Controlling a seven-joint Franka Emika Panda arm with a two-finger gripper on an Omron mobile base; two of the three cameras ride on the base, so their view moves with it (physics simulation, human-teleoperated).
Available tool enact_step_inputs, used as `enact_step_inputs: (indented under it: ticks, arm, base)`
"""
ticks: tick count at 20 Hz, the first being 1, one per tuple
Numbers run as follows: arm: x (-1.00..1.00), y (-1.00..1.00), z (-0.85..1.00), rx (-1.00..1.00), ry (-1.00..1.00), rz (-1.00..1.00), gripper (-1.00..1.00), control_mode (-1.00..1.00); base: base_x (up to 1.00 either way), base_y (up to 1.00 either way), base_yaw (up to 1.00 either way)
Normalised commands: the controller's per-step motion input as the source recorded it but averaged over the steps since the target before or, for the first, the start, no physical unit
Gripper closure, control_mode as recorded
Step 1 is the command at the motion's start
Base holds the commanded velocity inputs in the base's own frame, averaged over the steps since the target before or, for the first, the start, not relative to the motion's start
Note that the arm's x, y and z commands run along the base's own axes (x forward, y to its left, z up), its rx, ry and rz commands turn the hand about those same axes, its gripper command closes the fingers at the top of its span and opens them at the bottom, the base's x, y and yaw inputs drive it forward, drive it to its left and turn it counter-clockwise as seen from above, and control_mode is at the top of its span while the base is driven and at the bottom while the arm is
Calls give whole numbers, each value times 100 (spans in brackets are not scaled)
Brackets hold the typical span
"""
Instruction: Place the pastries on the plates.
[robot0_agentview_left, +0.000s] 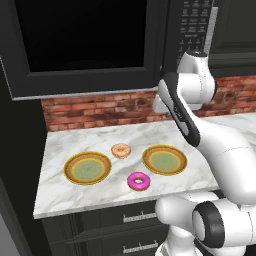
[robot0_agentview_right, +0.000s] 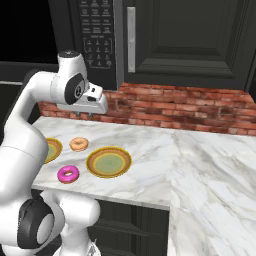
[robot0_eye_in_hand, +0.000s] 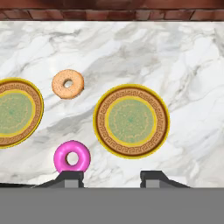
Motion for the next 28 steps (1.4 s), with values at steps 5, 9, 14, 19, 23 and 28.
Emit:
enact_step_inputs:
  ticks: [5, 9, 14, 19, 23, 28]
  arm:
    - [0, 3, -10, 1, 0, 0, -100, -100]
    - [0, 32, -17, 0, 1, 0, -100, -100]
    - [-2, 32, -16, 0, 6, 0, -100, -100]
    - [-25, 6, -30, 0, 4, 0, -100, -100]
    - [-44, 5, -44, 0, 0, 0, -100, -100]
    - [-32, 3, -35, 0, 0, 0, -100, -100]
  base:
    - [0, 0, 0]
    - [0, 0, 0]
    - [0, 0, 0]
    - [0, 0, 0]
    - [0, 0, 0]
    - [0, 0, 0]
